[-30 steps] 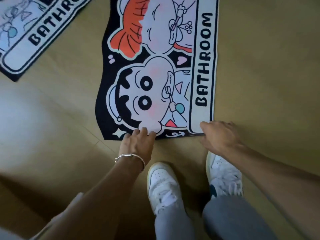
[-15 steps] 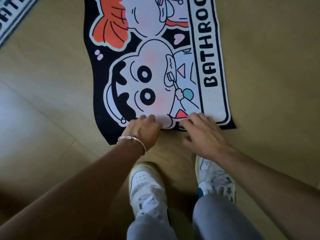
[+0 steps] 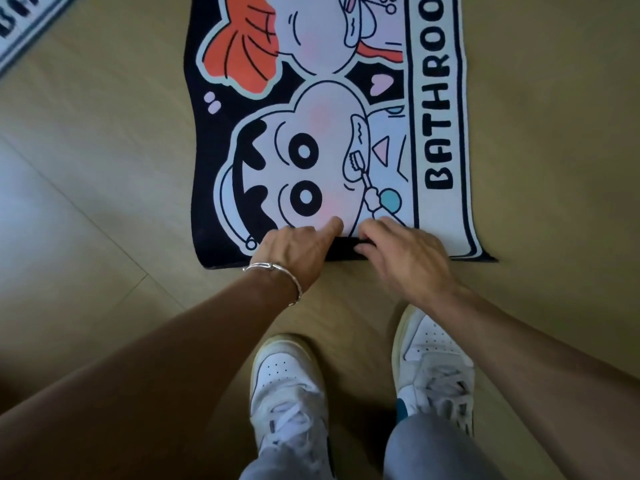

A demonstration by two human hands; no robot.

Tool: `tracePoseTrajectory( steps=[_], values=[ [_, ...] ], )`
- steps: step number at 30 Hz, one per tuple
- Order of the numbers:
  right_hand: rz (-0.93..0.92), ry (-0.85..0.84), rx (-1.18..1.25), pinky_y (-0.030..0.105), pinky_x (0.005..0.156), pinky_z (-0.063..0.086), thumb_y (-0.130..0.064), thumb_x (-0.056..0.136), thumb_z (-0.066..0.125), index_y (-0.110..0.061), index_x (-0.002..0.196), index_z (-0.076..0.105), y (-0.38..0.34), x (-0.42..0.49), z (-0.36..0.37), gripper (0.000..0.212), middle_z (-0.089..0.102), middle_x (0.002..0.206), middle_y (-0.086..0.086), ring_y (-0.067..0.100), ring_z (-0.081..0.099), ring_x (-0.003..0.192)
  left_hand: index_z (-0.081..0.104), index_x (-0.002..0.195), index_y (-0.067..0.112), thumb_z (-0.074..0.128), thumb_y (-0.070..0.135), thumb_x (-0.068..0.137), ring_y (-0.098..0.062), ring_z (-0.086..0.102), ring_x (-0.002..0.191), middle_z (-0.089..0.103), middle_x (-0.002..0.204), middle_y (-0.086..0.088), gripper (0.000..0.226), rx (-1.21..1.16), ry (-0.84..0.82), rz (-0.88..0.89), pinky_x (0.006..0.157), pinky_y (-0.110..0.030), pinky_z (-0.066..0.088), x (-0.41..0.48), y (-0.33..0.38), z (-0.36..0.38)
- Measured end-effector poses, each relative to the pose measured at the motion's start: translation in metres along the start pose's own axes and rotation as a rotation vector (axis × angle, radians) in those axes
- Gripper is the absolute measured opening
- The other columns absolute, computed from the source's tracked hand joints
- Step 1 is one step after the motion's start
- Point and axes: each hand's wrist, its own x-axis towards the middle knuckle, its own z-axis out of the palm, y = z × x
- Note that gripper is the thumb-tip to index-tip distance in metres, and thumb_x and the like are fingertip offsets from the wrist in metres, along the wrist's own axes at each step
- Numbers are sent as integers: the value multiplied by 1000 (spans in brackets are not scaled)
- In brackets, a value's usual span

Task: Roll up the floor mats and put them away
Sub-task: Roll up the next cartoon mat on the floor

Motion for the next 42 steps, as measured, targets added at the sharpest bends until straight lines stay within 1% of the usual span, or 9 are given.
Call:
tracePoseTrajectory(
  steps=[3, 7, 10, 13, 16, 23, 32, 38, 42],
  values=[
    [-70, 32, -23, 30, 64, 36, -26, 80, 74, -13, 95, 66, 6, 2, 3, 21, 57, 83, 3, 22, 58, 70, 31, 130, 27, 38, 10, 95, -24, 53, 80, 52, 101, -5, 39, -36, 6, -25, 68, -34, 39, 6, 1, -1],
    [-83, -160, 16, 36, 78, 43, -37, 70, 81, -14, 105, 70, 20, 3, 1, 44, 55, 93, 3, 22, 53, 88, 34, 133, 28, 39, 11, 94, -24, 46, 105, 42, 116, -5, 43, 17, 71, 0, 83, -35, 41, 3, 6, 7],
    [-107, -48, -16, 38, 71, 42, -22, 70, 81, -16, 97, 75, 21, 0, 6, 28, 59, 85, 3, 26, 54, 83, 42, 128, 23, 39, 18, 94, -23, 40, 110, 40, 120, -4, 35, 138, 161, 87, 95, -38, 36, 0, 7, 12],
    [-66, 62, -12, 35, 66, 42, -15, 71, 81, -14, 88, 76, 12, -5, 13, 18, 65, 78, 0, 26, 57, 77, 47, 124, 18, 36, 30, 95, -23, 42, 104, 44, 116, -5, 33, 230, 171, 148, 91, -38, 36, -8, 11, 17],
    [-36, 75, 40, 31, 62, 44, -12, 74, 80, -10, 83, 75, 8, -7, 14, 11, 67, 73, 1, 25, 58, 69, 36, 132, 16, 38, 19, 95, -23, 44, 102, 44, 117, -6, 37, 243, 112, 134, 85, -35, 38, -13, 11, 16],
    [-8, -35, 43, 33, 75, 42, -21, 97, 51, -11, 104, 65, -3, -8, 11, 18, 66, 91, 4, 23, 58, 86, 26, 137, 25, 40, 15, 96, -21, 53, 101, 53, 113, -3, 44, -3, 21, 69, 71, -29, 37, -12, -4, 5],
    [61, -230, 104, 30, 78, 35, -25, 102, 39, -16, 115, 49, -10, 4, 3, 19, 61, 105, 2, 21, 54, 98, 9, 141, 16, 33, 16, 92, -23, 46, 102, 40, 120, -8, 54, 267, 6, 141, 83, -36, 42, -20, 1, 26],
    [71, -241, -27, 34, 98, 33, -17, 92, 44, -18, 123, 45, -18, -4, 3, 31, 50, 118, 1, 18, 44, 112, 38, 117, 19, 35, 19, 91, -21, 53, 79, 55, 96, -2, 26, 44, -66, 70, 67, -33, 37, 7, 3, 1],
    [135, -266, -146, 37, 95, 37, -12, 87, 51, -16, 123, 42, -25, 0, 5, 37, 49, 118, 6, 23, 46, 110, 35, 111, 21, 37, 22, 91, -17, 52, 65, 53, 76, 3, 21, 42, -106, 103, 62, -31, 36, 8, 1, -9]
  ],
)
